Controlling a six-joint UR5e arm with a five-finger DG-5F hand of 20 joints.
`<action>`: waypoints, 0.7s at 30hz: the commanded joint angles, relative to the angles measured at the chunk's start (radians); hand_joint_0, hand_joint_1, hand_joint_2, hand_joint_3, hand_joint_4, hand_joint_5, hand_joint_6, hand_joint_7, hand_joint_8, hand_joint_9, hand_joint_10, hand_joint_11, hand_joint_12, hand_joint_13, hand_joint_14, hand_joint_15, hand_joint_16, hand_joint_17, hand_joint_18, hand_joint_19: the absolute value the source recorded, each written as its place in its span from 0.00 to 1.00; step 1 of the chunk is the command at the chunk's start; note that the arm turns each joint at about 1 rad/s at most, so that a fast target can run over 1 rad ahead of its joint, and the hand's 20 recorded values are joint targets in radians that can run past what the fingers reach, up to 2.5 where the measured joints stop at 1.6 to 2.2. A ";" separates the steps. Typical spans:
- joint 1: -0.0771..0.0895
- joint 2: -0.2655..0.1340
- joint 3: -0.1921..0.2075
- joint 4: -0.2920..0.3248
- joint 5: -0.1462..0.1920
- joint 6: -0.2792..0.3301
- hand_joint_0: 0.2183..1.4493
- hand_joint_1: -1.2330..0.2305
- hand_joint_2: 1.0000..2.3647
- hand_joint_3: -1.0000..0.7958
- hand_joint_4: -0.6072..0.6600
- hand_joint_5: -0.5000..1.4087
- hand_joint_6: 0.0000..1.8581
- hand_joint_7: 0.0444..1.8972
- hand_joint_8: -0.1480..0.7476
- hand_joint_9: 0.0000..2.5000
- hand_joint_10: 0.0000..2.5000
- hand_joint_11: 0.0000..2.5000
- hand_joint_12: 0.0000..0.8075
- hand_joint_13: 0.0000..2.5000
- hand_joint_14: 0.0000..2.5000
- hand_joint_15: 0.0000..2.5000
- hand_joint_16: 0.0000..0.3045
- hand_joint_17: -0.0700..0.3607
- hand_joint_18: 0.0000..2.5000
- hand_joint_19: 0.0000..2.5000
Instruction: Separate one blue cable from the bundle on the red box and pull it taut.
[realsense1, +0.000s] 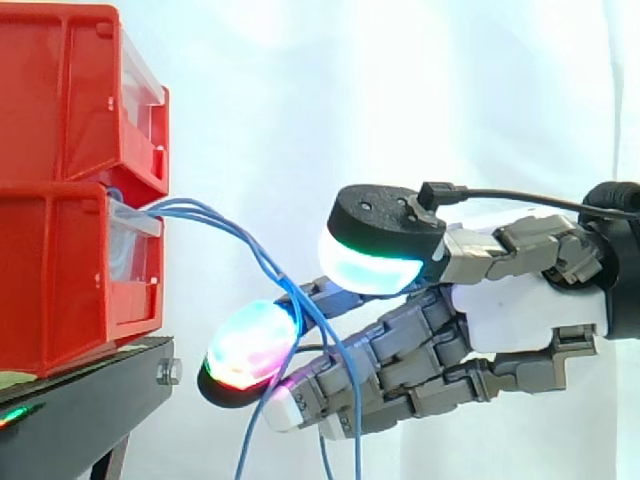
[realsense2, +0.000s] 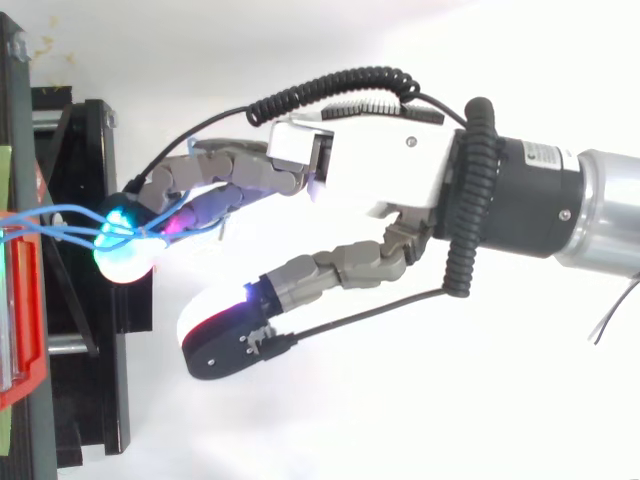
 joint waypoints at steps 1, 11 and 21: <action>-0.008 0.001 -0.001 -0.013 -0.021 0.000 0.24 0.41 0.00 0.28 0.57 0.16 0.27 0.38 0.39 0.17 0.00 0.04 0.37 0.06 0.00 0.03 0.16 0.41 0.01 0.04; -0.025 0.008 -0.001 -0.018 -0.045 0.002 0.21 0.46 0.00 0.28 0.54 0.12 0.27 0.33 0.37 0.00 0.00 0.00 0.39 0.00 0.00 0.02 0.19 0.46 0.00 0.04; -0.037 0.016 -0.024 -0.012 -0.042 -0.003 0.20 0.46 0.00 0.28 0.53 0.11 0.27 0.32 0.36 0.00 0.00 0.00 0.40 0.00 0.00 0.02 0.19 0.46 0.00 0.04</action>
